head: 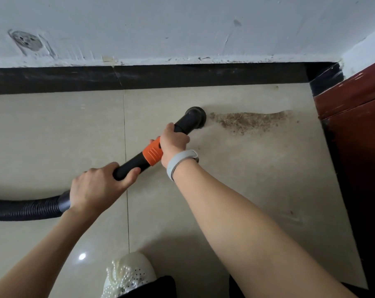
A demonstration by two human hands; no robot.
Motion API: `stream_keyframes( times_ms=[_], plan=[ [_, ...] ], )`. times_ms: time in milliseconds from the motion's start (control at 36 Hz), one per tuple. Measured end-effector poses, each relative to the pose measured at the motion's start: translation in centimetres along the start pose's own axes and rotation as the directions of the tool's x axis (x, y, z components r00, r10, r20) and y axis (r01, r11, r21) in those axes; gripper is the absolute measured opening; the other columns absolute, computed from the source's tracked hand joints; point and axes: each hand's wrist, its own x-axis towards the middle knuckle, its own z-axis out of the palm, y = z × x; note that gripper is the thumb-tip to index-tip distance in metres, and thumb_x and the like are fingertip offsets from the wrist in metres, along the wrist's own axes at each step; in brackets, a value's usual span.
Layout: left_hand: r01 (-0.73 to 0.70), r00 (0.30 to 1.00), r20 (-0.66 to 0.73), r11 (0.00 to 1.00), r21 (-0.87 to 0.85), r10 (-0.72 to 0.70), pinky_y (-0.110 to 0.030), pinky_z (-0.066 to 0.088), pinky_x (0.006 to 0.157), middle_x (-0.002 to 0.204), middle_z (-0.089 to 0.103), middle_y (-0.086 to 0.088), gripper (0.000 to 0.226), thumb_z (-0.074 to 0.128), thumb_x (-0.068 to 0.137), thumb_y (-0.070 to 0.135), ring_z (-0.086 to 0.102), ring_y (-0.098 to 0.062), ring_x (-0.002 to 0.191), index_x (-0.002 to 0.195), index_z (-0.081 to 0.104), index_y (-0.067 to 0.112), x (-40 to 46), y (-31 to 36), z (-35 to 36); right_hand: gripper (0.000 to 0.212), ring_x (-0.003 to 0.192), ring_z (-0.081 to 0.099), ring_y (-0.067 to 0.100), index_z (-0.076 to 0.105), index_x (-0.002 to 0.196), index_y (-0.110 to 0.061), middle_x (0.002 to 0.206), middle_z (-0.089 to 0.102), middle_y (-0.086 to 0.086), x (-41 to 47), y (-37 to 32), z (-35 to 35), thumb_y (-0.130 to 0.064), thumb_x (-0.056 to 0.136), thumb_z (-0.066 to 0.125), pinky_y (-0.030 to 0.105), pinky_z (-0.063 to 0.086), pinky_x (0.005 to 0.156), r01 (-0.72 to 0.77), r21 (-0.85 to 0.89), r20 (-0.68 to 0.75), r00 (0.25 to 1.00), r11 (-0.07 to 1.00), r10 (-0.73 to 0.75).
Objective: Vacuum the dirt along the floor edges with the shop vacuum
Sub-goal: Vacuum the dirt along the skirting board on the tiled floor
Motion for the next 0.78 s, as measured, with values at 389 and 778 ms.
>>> stream_keyframes(
  times_ms=[389,778],
  plan=[
    [0.119,0.992,-0.05,0.993,-0.015,-0.12,-0.032,0.037,0.057,0.055,0.051,-0.004,0.053,0.044,0.083,0.066,0.052,-0.033,0.059,0.066,0.049,0.016,-0.6,0.4,-0.8,0.041,0.075,0.066,0.027,0.032,0.126,-0.01,0.086,0.059,0.01,0.1,-2.0,1.7,-0.034,0.096,0.046,0.046,0.053,0.092,0.002,-0.117,0.14,0.99,0.993,0.015],
    [0.165,0.986,0.003,0.986,0.012,-0.165,-0.032,0.039,0.058,0.057,0.053,-0.004,0.053,0.045,0.083,0.066,0.054,-0.032,0.061,0.066,0.049,0.016,-1.3,-0.1,-0.1,0.05,0.095,0.067,0.033,0.032,0.131,-0.01,0.111,0.063,0.016,0.1,-0.2,2.2,-0.04,0.094,0.048,0.047,0.052,0.092,-0.001,-0.129,0.131,0.991,0.992,0.018]
  ],
)
